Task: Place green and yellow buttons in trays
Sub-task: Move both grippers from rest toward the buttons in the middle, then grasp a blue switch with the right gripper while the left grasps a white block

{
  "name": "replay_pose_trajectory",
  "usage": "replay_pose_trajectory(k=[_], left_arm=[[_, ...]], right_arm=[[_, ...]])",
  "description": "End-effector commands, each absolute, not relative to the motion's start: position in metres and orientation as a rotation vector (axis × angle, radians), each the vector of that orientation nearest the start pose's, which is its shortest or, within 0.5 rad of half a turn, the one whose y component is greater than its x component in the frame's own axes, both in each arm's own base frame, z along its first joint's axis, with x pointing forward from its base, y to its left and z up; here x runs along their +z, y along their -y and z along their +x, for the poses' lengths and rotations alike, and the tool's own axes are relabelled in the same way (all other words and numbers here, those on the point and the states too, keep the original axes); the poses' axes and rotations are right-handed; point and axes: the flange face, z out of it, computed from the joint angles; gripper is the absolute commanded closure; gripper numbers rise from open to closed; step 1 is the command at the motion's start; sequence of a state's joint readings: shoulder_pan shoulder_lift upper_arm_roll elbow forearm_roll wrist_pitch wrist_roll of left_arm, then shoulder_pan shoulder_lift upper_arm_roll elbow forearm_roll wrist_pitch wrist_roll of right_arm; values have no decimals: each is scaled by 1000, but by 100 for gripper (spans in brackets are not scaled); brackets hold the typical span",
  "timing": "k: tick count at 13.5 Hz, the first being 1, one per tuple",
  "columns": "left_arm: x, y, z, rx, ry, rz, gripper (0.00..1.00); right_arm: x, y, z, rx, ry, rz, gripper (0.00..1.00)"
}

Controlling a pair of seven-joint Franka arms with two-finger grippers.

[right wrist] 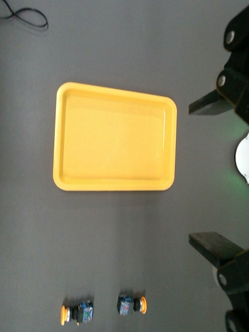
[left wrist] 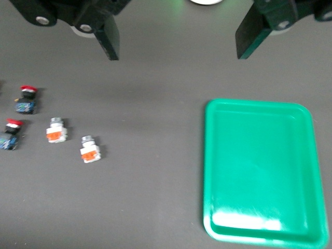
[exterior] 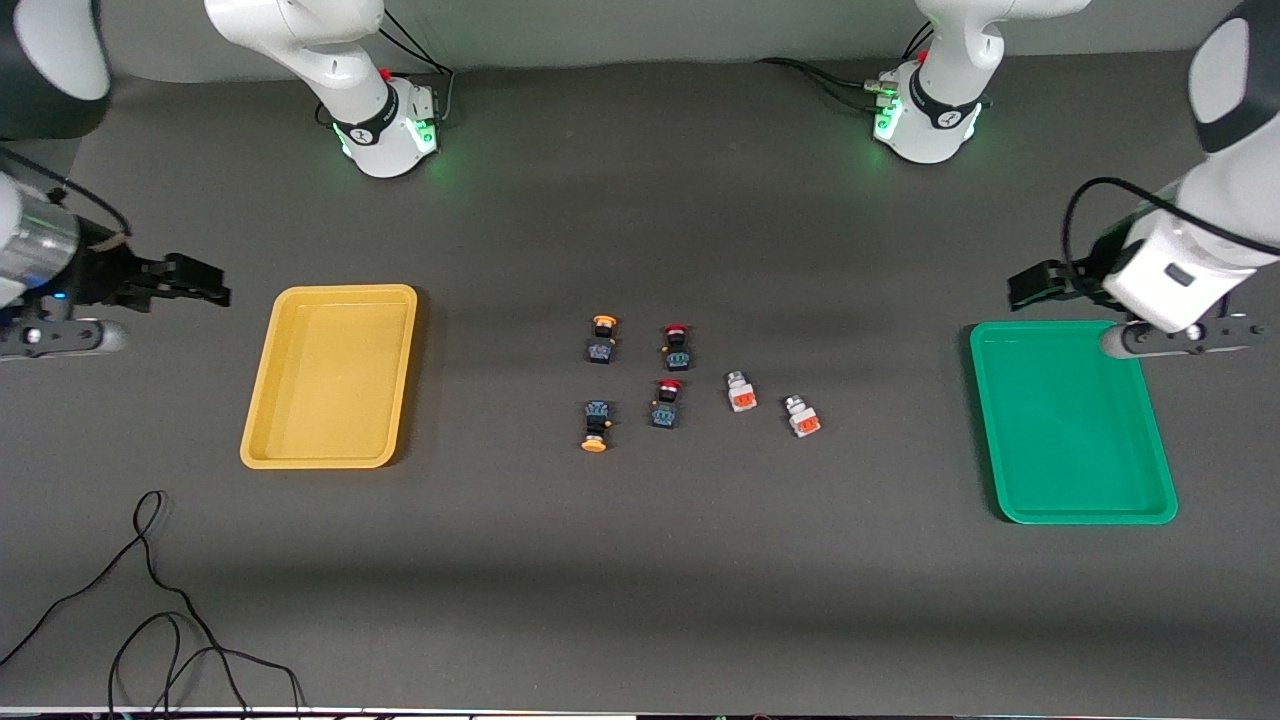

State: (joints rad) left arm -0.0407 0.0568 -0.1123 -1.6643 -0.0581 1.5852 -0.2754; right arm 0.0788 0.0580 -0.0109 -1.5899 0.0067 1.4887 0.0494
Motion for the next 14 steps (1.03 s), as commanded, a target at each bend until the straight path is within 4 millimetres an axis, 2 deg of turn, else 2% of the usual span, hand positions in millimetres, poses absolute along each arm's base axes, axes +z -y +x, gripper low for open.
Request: replay_pose_trajectory(k=[1,3,4,5,7,10,12,14], left_arm=[[528,157,564,260,358,-3135,0],[491,204,571,243,484,-3116,0],[468,226,576,240,519,-3110,0],[443,238,581,247,525,-3094,0],[392,244,588,295,519,-3060,0],[336,250,600,285,603,-3065,0],[295,261,596,282,608,-3074,0],[259,263,596,262,661,-3082,0]], right_arm=[[570,-84,544,252,-36,-3142,0],[553,-129,528,233,-116,-3121,0],[546,-159,518,203,-146,-3123,0],[537,-190,508,184,-178,-3126,0],[516,-252,487,135,-272,-3122,0],[481,-343,450,86,-365,-3108,0],[460,-388,431,60,-441,-3089,0],[438,-418,416,61,-409,-3103,0]])
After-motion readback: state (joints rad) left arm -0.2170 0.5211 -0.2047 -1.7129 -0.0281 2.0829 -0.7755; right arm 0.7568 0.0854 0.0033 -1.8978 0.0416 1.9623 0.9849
